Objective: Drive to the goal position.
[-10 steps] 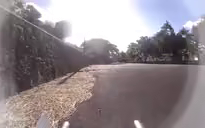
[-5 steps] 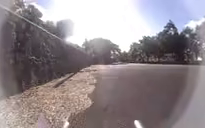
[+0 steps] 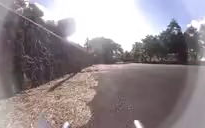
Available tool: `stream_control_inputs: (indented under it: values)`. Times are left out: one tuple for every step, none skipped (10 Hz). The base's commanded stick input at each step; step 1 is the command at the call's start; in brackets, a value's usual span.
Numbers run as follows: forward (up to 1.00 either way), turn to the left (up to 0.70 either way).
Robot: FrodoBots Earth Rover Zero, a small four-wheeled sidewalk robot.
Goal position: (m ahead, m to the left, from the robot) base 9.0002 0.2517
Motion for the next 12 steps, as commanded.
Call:
stream_control_inputs:
  values:
    - [0.70, -0.27]
    - [0.70, -0.26]
    - [0.70, -0.26]
    - [0.70, -0.26]
    - [0.70, 0.00]
    - [0.70, 0.00]
    - [0.70, 0.00]
    - [0.70, 0.00]
    - [0.70, 0.00]
    - [0.70, 0.00]
    - [0.70, 0.00]
    - [0.70, 0.00]
